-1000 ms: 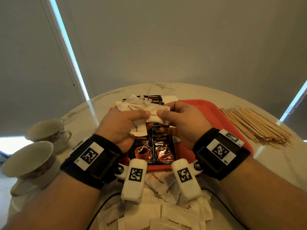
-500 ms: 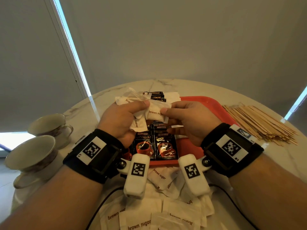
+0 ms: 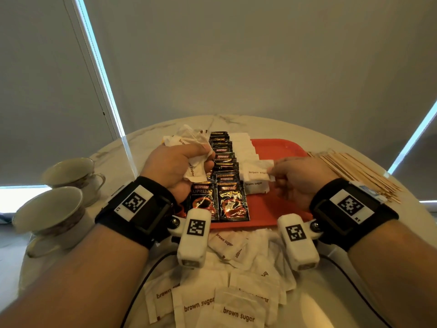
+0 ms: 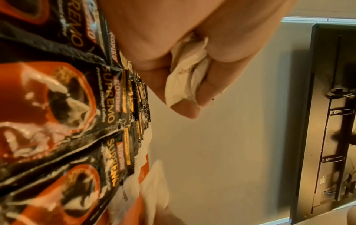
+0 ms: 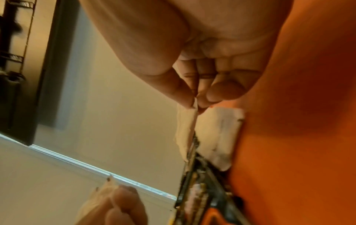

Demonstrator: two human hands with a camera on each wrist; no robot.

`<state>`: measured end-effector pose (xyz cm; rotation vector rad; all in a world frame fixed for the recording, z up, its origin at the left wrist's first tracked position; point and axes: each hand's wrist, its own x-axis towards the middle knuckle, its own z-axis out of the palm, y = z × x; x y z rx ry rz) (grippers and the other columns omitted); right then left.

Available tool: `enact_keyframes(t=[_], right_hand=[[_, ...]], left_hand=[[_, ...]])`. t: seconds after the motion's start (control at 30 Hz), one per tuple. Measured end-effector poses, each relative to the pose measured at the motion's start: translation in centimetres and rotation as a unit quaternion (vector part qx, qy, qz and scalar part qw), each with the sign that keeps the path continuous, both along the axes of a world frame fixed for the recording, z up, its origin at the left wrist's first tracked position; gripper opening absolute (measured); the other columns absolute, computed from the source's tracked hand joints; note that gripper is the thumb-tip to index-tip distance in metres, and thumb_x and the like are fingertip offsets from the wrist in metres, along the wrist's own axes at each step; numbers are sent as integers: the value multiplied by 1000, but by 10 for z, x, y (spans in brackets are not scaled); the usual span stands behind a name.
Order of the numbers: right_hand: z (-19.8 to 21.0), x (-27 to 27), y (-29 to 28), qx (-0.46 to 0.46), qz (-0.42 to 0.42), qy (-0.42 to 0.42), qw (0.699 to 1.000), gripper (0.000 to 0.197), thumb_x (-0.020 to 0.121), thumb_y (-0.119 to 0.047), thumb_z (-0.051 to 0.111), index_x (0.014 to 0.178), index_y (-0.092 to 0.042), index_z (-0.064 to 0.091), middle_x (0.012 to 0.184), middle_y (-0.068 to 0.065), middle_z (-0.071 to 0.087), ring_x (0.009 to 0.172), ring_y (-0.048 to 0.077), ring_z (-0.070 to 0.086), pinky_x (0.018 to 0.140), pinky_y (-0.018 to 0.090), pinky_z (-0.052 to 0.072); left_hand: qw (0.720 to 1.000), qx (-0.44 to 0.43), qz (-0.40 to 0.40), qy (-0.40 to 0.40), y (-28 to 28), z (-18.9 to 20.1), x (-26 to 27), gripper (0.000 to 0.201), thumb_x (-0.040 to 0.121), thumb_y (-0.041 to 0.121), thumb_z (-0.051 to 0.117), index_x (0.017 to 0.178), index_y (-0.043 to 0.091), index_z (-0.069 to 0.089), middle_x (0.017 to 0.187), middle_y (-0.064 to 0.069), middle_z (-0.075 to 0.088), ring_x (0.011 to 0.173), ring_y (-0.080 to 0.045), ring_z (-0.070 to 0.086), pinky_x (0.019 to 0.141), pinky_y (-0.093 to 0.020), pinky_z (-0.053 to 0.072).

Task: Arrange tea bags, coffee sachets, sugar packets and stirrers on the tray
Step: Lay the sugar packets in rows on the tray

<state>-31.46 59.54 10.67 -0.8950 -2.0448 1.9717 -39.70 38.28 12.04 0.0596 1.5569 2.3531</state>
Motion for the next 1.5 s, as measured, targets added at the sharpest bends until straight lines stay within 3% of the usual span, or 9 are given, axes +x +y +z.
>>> enact_keyframes(t=[0.4,0.6,0.8,0.97,1.1,1.2,1.27,1.4,1.5], right_hand=[[-7,3,2,58,29,-90,994,10,88,4,69,98,4,69,74,16,65,55,20,57,57,31,49],[-8,4,5,39,24,-68,997,16,86,8,71,100,2,68,64,10,68,51,17,60,57,31,55],[-12,2,5,18,-24,20,999,9,88,-2,72,93,-5,66,71,10,61,53,18,57,53,32,52],[-10,-3,-7,-34,31,23,999,12,95,-4,65,106,1,62,82,17,61,63,23,63,60,32,55],[-12,-9,1,4,-65,97,993,6,95,-11,65,97,-6,67,99,16,73,92,29,72,85,47,59],[-9,-15,5,-56,-57,121,989,33,96,-28,66,127,-16,63,129,4,66,124,22,60,106,42,48],[-8,-18,1,-117,-25,108,987,56,97,-37,64,147,-17,48,150,5,51,138,23,48,109,40,40],[-5,-19,-9,-141,18,107,984,60,101,-40,58,153,-16,40,159,8,41,144,25,42,95,33,44],[0,-23,-5,-118,0,114,986,59,101,-41,58,152,-16,42,159,7,41,145,24,40,114,41,37]], left_hand=[[1000,8,3,-19,-4,0,-5,17,93,-2,71,109,2,66,71,-10,75,63,-18,73,55,-26,60],[1000,-1,-1,-12,-3,-2,-5,12,92,-3,71,104,0,67,71,-10,74,62,-18,73,55,-26,60],[1000,7,3,-10,-2,-1,-3,13,92,-4,71,104,2,68,78,-12,74,65,-17,73,58,-26,61],[1000,17,10,-11,0,-3,-2,24,90,-6,72,112,2,67,77,-11,76,67,-18,75,57,-27,61],[1000,21,15,-15,0,-4,-4,27,90,-6,72,114,2,67,78,-12,76,67,-18,75,57,-28,62],[1000,16,10,-14,1,-4,-5,24,91,-5,71,113,1,67,75,-10,76,65,-17,75,58,-27,62],[1000,14,9,-15,2,-4,-4,29,90,-4,72,118,0,66,78,-11,76,66,-17,75,56,-27,61],[999,18,20,-17,2,-6,-6,40,90,-3,72,129,0,62,87,-16,76,67,-19,76,54,-27,59],[999,35,10,-31,2,-3,-4,33,94,-3,66,127,-2,61,85,-17,76,68,-22,77,54,-29,61]])
